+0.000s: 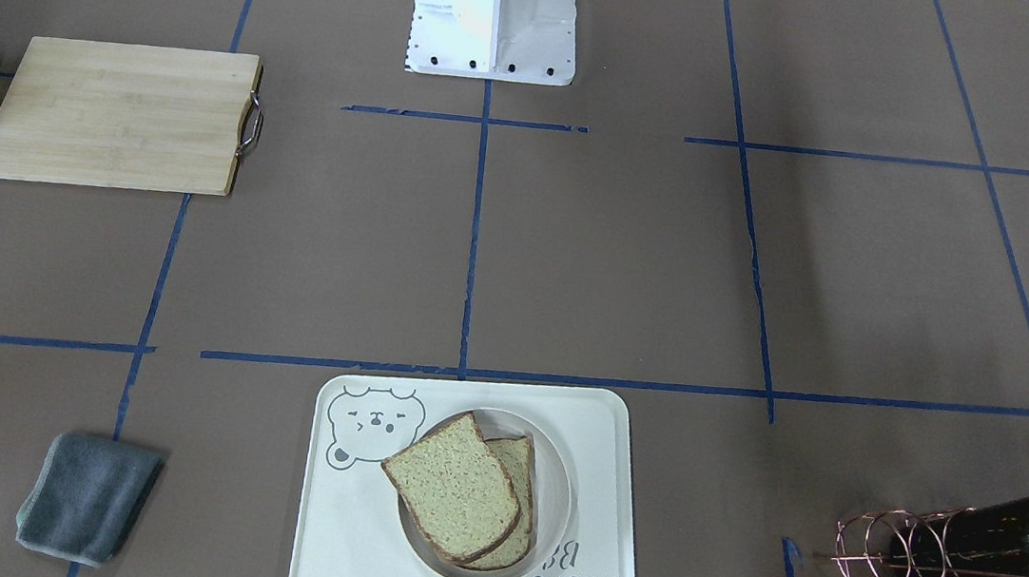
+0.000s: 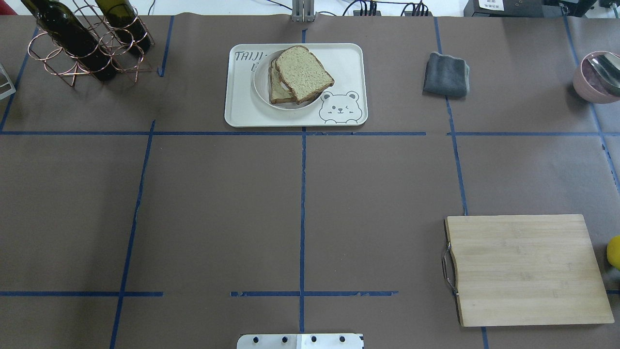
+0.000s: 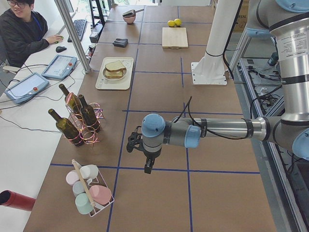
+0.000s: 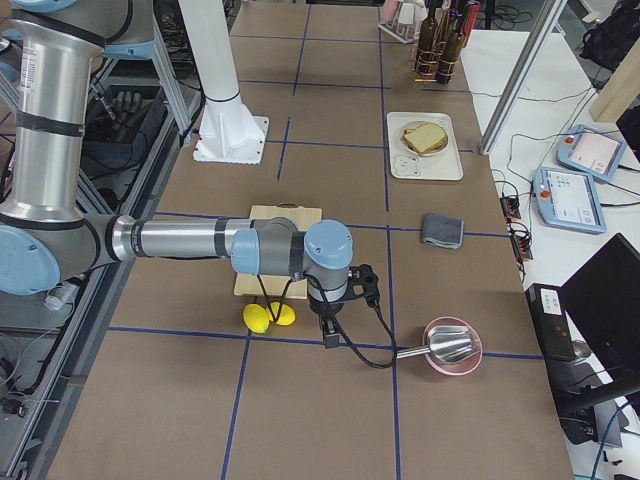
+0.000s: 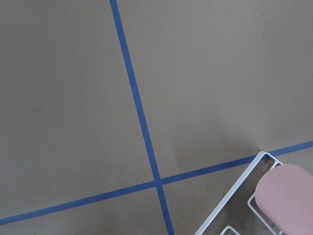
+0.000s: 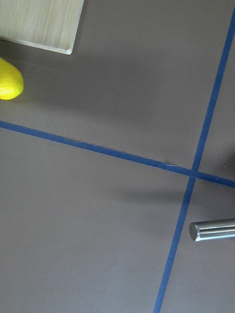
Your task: Make sandwich and place on tray
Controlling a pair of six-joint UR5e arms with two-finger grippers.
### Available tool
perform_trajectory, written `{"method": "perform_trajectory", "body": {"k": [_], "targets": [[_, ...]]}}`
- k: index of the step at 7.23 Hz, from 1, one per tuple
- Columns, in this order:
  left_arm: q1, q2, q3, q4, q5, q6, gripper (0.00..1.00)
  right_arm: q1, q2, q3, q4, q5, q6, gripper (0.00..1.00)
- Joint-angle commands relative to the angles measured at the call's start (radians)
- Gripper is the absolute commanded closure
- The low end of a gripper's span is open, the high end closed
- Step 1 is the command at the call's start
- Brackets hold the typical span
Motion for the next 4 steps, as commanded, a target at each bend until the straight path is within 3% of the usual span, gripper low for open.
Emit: {"method": "perform_trajectory", "body": {"k": [1, 4], "targets": [[-0.004, 0.000, -0.001, 0.007, -0.002, 0.001, 0.00, 0.000, 0.008, 0.003, 0.001, -0.001, 0.001, 0.00], [-0.004, 0.000, -0.015, 0.025, -0.004, 0.003, 0.00, -0.001, 0.009, -0.005, 0.003, 0.028, 0.001, 0.00]]}}
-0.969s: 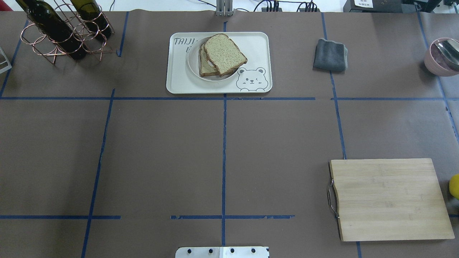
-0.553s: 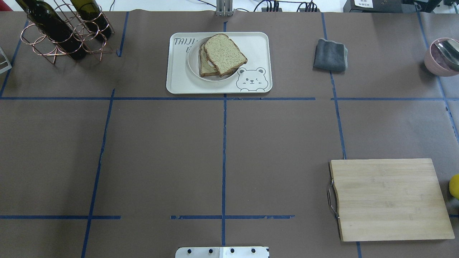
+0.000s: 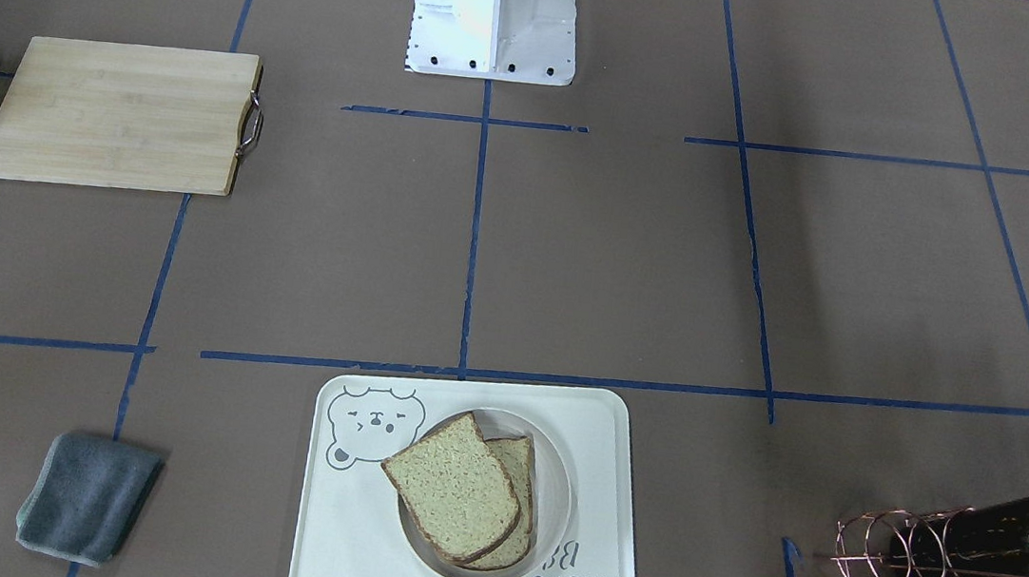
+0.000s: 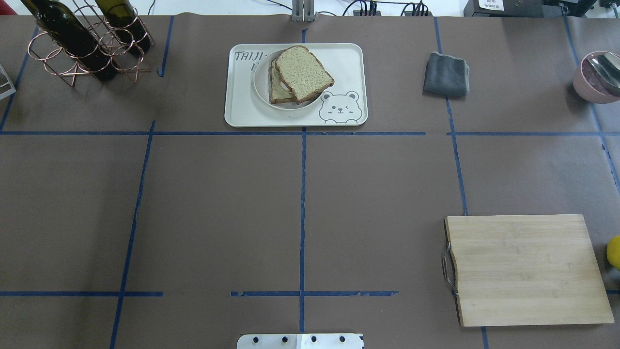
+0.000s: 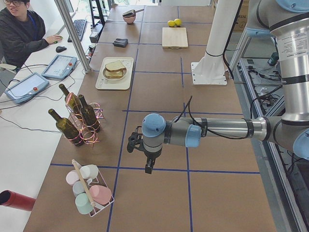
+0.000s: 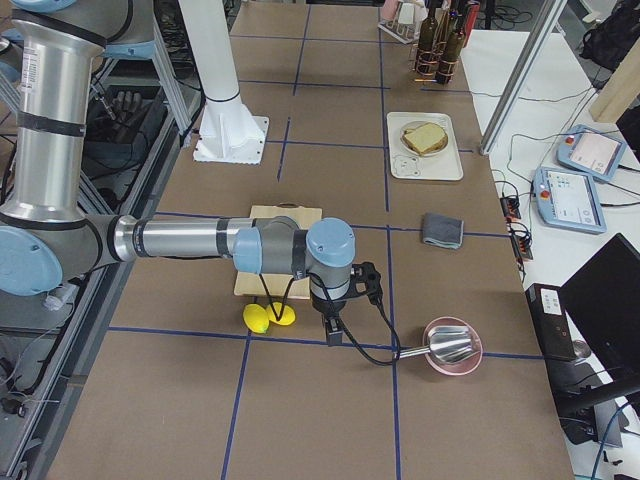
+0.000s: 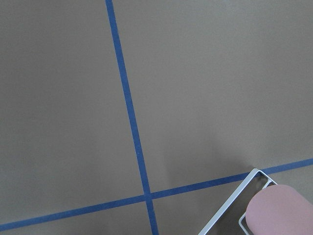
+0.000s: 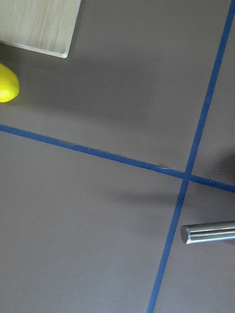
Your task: Make sandwich and place on tray
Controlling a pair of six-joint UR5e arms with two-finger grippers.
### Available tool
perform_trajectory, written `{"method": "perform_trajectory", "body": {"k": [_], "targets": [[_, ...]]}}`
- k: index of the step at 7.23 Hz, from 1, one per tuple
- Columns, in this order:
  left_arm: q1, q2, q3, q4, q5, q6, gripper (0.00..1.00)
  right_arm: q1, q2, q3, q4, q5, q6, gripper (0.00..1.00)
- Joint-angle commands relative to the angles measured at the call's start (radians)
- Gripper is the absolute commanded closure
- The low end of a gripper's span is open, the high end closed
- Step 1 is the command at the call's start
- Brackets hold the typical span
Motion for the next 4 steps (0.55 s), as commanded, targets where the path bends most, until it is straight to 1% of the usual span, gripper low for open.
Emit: {"method": "perform_trajectory", "body": {"k": [1, 4], "targets": [[0.000, -0.001, -0.009, 0.018, -0.001, 0.001, 0.00, 0.001, -0.002, 0.002, 0.002, 0.012, -0.001, 0.00], [0.000, -0.004, -0.011, 0.018, -0.001, 0.001, 0.00, -0.001, -0.003, 0.002, 0.000, 0.017, 0.002, 0.00]]}}
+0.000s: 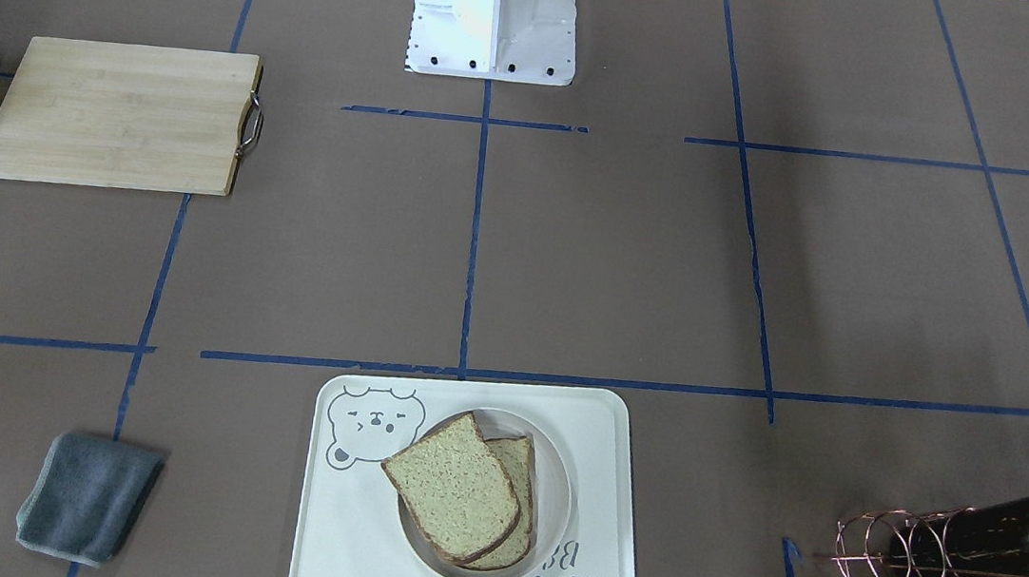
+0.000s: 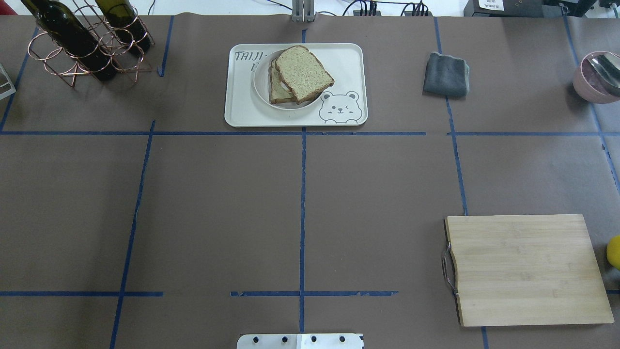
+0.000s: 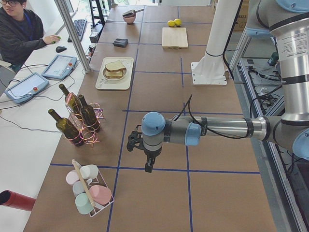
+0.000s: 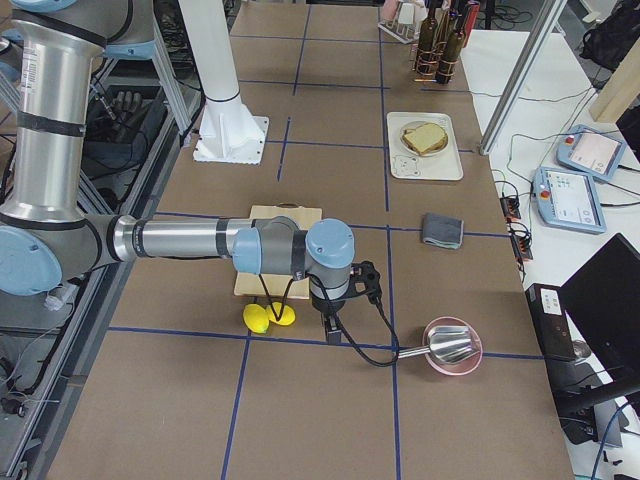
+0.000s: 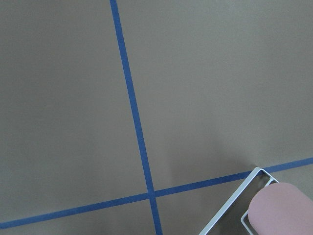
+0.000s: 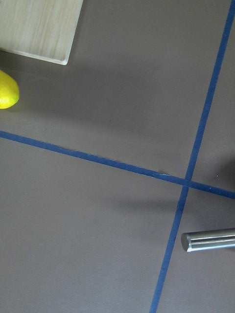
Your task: Make sandwich and place on tray
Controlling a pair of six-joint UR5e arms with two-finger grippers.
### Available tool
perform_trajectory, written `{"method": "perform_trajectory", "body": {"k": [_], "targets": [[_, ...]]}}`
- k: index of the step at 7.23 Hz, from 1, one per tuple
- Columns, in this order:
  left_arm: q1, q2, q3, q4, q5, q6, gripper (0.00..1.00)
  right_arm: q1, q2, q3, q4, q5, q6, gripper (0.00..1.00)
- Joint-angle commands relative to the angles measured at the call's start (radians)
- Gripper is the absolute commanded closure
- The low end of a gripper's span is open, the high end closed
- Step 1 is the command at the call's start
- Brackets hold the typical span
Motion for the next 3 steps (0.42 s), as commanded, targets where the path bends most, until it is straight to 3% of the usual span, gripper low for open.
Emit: {"method": "perform_trajectory", "body": {"k": [1, 3], "targets": [[0.000, 0.000, -0.001, 0.000, -0.002, 0.000, 0.00, 0.000, -0.001, -0.001, 0.000, 0.001, 0.001, 0.00], [0.003, -0.003, 0.004, 0.000, -0.002, 0.000, 0.00, 0.000, 0.000, -0.001, 0.002, -0.002, 0.001, 0.00]]}}
